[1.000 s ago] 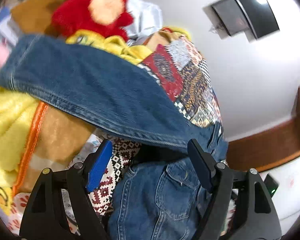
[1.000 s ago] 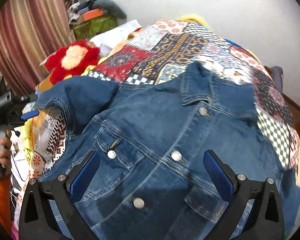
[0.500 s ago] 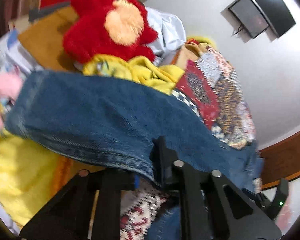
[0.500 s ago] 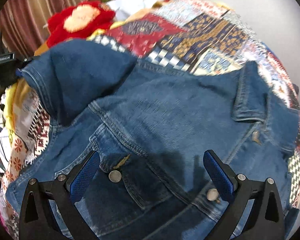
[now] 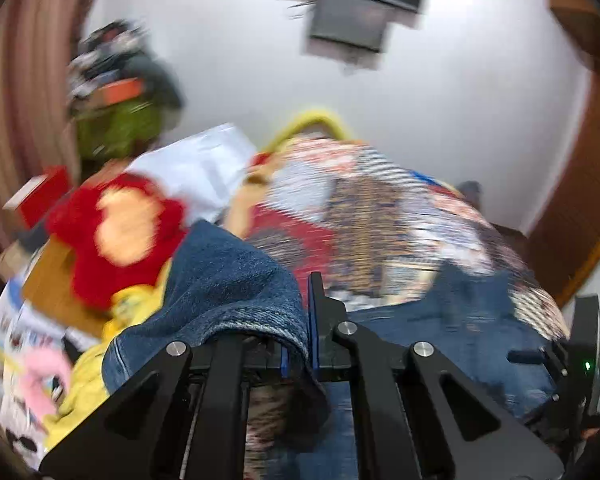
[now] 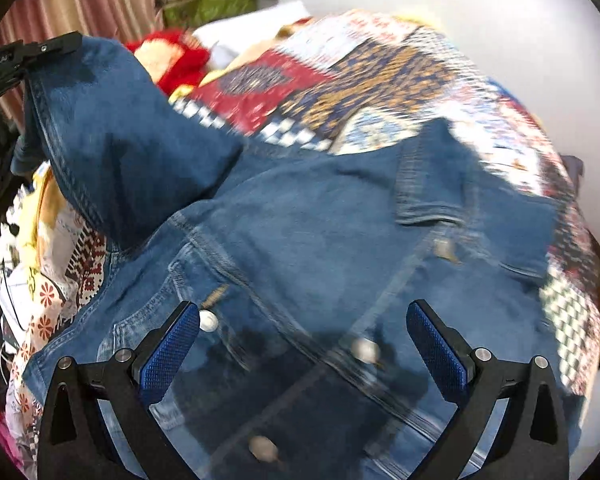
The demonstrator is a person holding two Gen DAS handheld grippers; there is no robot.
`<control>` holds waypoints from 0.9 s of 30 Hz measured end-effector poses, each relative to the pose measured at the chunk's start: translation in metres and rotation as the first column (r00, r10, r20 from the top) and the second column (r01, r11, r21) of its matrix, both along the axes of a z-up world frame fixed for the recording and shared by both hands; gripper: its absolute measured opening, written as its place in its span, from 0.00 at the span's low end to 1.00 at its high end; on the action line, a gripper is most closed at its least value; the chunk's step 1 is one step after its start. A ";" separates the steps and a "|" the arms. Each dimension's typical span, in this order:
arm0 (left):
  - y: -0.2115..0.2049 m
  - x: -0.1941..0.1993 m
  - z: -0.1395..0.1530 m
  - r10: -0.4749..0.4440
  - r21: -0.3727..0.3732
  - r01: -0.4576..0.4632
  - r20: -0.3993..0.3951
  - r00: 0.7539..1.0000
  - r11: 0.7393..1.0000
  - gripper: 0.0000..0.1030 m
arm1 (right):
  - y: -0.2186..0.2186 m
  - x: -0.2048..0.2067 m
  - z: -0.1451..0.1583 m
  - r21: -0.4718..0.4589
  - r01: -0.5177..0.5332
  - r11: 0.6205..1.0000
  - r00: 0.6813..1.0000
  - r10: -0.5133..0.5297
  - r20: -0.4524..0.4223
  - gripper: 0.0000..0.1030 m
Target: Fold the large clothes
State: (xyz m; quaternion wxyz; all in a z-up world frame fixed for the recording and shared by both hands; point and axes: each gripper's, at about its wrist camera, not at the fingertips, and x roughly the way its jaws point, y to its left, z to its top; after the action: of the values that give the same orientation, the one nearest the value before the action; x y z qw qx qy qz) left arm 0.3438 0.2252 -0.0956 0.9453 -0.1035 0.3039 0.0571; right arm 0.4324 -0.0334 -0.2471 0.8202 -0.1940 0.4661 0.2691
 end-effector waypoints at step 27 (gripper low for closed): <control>-0.203 -0.018 -0.130 -0.389 -0.074 0.397 -0.422 0.819 0.915 0.63 | -0.185 -0.049 0.050 0.083 0.238 0.968 0.969 -0.243 0.051 1.00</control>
State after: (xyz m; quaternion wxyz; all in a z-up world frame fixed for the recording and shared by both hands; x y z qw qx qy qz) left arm 0.3256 0.0224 -0.2252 0.8475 -0.0153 0.5180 -0.1149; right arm 0.3834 -0.2185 -0.1966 0.8673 -0.1127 0.4506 0.1793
